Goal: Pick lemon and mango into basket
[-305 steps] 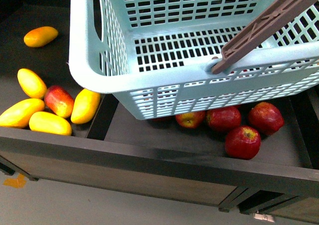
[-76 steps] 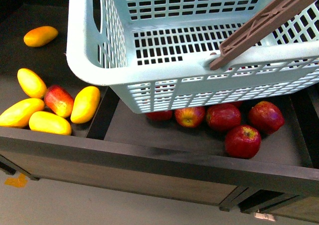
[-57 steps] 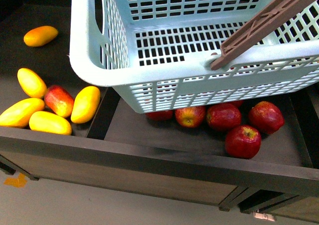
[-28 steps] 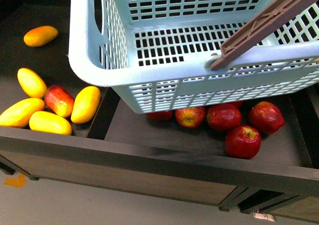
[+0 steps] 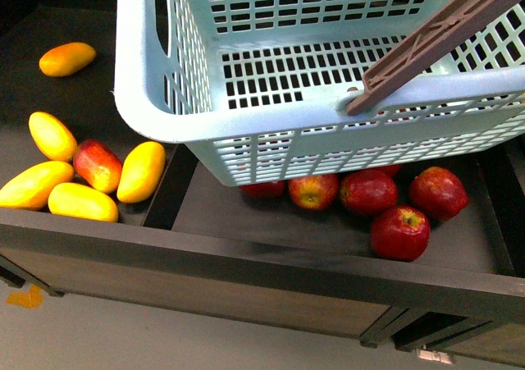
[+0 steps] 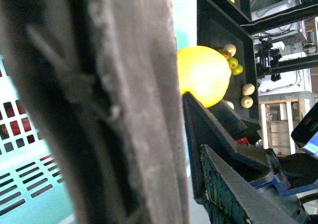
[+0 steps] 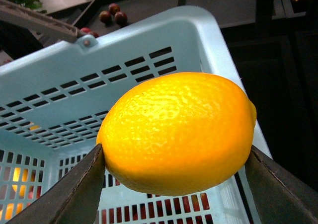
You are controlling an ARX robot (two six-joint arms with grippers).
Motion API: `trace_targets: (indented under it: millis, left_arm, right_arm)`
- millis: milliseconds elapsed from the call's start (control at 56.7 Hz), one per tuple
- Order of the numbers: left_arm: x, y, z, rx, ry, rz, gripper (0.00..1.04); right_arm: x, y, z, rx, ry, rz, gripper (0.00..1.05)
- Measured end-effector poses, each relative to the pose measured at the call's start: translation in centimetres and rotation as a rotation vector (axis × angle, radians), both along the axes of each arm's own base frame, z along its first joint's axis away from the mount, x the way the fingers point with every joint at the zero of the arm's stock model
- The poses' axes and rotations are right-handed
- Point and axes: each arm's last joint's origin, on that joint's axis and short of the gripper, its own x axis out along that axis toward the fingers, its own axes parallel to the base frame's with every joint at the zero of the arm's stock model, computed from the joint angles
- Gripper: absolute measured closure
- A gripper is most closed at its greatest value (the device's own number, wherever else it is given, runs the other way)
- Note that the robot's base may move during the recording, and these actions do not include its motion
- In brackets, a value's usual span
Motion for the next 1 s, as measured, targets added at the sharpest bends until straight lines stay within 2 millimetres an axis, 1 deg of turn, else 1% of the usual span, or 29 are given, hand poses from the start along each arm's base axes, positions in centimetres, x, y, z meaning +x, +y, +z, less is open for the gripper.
trace_targets:
  millis: [35,71,123,212,300,317,353,388,423,458,511,688,776,829,846,899,952,970,1005]
  left_arm:
    - [0.0,0.0,0.0,0.0,0.0,0.0,0.78]
    - [0.0,0.0,0.0,0.0,0.0,-0.001,0.78]
    - [0.0,0.0,0.0,-0.001,0.001,-0.001,0.78]
    - [0.0,0.0,0.0,0.0,0.001,-0.001,0.78]
    - [0.0,0.0,0.0,-0.002,0.003,-0.006,0.78]
    - [0.0,0.0,0.0,-0.002,0.003,-0.007,0.79]
    - [0.0,0.0,0.0,0.003,-0.003,-0.003,0.84]
    - [0.0,0.0,0.0,0.005,-0.006,-0.002,0.91]
    - [0.0,0.0,0.0,-0.003,0.005,0.001,0.95]
    - [0.1,0.0,0.0,-0.01,0.016,0.007,0.97]
    - [0.1,0.0,0.0,-0.004,0.007,0.005,0.97]
    - [0.1,0.0,0.0,0.002,-0.002,-0.002,0.98]
    - [0.1,0.0,0.0,0.0,0.002,-0.002,0.98]
    - [0.1,0.0,0.0,0.001,0.0,0.002,0.98]
    - [0.1,0.0,0.0,0.002,0.0,0.001,0.98]
    - [0.1,0.0,0.0,0.003,-0.002,0.004,0.98]
    - [0.1,0.0,0.0,0.004,-0.003,0.003,0.98]
    - [0.1,0.0,0.0,0.004,-0.003,0.003,0.98]
    - [0.1,0.0,0.0,0.004,-0.003,0.001,0.98]
  right_arm:
    - [0.2,0.3,-0.3,-0.015,0.008,-0.006,0.2]
    - [0.3,0.4,-0.6,-0.024,0.012,-0.015,0.13]
    - [0.4,0.4,-0.8,-0.027,0.016,-0.03,0.07]
    - [0.4,0.4,-0.6,-0.022,0.008,-0.043,0.09]
    - [0.1,-0.1,0.1,-0.008,-0.017,-0.083,0.09]
    - [0.0,-0.2,0.2,-0.008,-0.022,-0.092,0.09]
    - [-0.3,-0.6,0.6,-0.004,-0.037,-0.123,0.09]
    - [-0.8,-1.2,1.0,0.002,-0.051,-0.153,0.09]
    - [-1.2,-1.7,1.4,0.007,-0.06,-0.174,0.09]
    - [-1.7,-2.2,1.7,0.015,-0.067,-0.191,0.09]
    - [-2.5,-2.7,2.0,0.023,-0.076,-0.213,0.09]
    - [-5.8,-4.6,3.2,0.036,-0.102,-0.303,0.09]
    - [-8.4,-5.8,3.5,0.041,-0.111,-0.409,0.09]
    - [-9.7,-6.1,3.4,0.038,-0.112,-0.462,0.09]
    - [-9.9,-6.2,3.3,0.035,-0.117,-0.461,0.09]
    - [-11.4,-6.1,2.8,-0.03,-0.19,-0.345,0.18]
    - [-13.0,-5.2,1.5,-0.111,-0.237,-0.231,0.29]
    - [-13.2,-5.0,1.3,-0.116,-0.24,-0.22,0.3]
    - [-13.9,-4.4,0.2,-0.152,-0.241,-0.185,0.37]
